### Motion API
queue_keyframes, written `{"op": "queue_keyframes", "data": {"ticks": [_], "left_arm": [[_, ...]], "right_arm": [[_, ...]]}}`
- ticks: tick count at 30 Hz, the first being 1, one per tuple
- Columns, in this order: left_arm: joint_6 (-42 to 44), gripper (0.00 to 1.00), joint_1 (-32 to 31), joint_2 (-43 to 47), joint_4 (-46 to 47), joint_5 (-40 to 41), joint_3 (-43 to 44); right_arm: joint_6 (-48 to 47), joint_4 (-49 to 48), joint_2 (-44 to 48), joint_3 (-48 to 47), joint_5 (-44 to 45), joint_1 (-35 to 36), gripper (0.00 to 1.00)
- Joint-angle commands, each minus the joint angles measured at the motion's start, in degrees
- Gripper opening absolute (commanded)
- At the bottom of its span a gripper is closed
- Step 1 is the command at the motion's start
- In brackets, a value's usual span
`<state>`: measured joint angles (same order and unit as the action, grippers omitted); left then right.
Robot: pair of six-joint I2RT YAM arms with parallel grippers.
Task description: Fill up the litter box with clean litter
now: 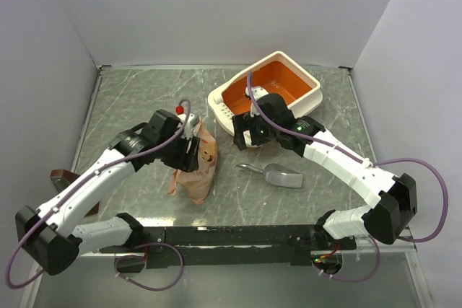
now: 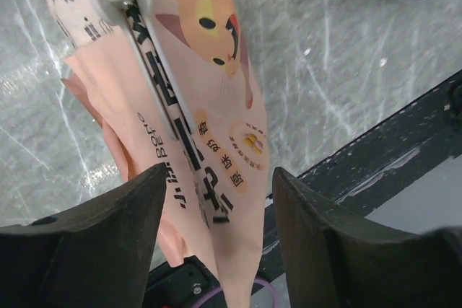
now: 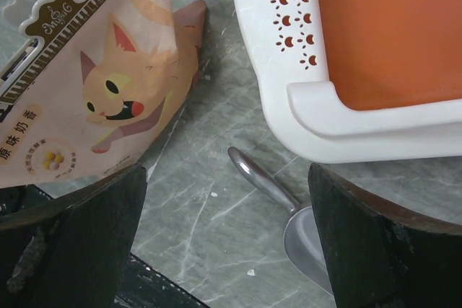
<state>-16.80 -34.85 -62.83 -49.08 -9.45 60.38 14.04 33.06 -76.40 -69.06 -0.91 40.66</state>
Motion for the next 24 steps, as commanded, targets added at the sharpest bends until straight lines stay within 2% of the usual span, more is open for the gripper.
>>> {"op": "queue_keyframes", "data": {"ticks": [1, 3, 4, 6, 7, 9, 12, 17, 20, 23, 24], "left_arm": [[-1.1, 0.63, -3.6, -4.1, -3.4, 6.5, 3.4], [-1.7, 0.57, -4.4, -5.6, -4.0, 9.3, 4.5], [-1.9, 0.48, -5.0, -7.1, -4.5, 9.3, 4.7], [-2.4, 0.34, -5.5, -8.4, -5.1, 11.5, 5.4], [-2.9, 0.19, -5.9, -9.4, -5.5, 12.8, 5.4], [-3.2, 0.04, -6.5, -10.1, -5.9, 13.8, 5.9], [-3.0, 0.01, -7.5, -10.6, -5.9, 15.8, 6.6], [0.7, 0.01, -9.2, -14.0, -7.5, 26.5, 13.5], [7.5, 0.01, -9.2, -16.4, -6.1, 29.2, 17.8], [16.2, 0.01, -9.1, -17.6, -2.1, 28.5, 21.4], [22.9, 0.01, -9.1, -16.9, 1.3, 26.8, 21.6]], "right_arm": [[-0.4, -1.2, 1.9, 0.6, 0.2, -0.1, 1.0], [-0.2, -1.3, 2.3, 0.9, -0.1, -0.1, 1.0], [-0.2, -1.5, 2.5, 1.3, -0.6, 0.0, 1.0], [0.0, -1.7, 2.7, 1.6, -1.0, 0.0, 1.0], [0.0, -1.7, 2.7, 1.9, -1.1, 0.0, 1.0], [0.1, -1.7, 3.1, 2.4, -1.0, 0.0, 1.0], [0.1, -1.9, 3.5, 2.8, -0.5, 0.0, 1.0], [0.8, -1.3, 3.1, 2.1, 0.7, 0.0, 1.0], [1.5, -0.7, 3.1, 1.5, 2.5, -0.1, 1.0], [2.7, 0.7, 3.8, 0.7, 4.7, -0.1, 1.0], [3.0, 0.8, 4.2, 0.6, 5.2, -0.1, 1.0]]}}
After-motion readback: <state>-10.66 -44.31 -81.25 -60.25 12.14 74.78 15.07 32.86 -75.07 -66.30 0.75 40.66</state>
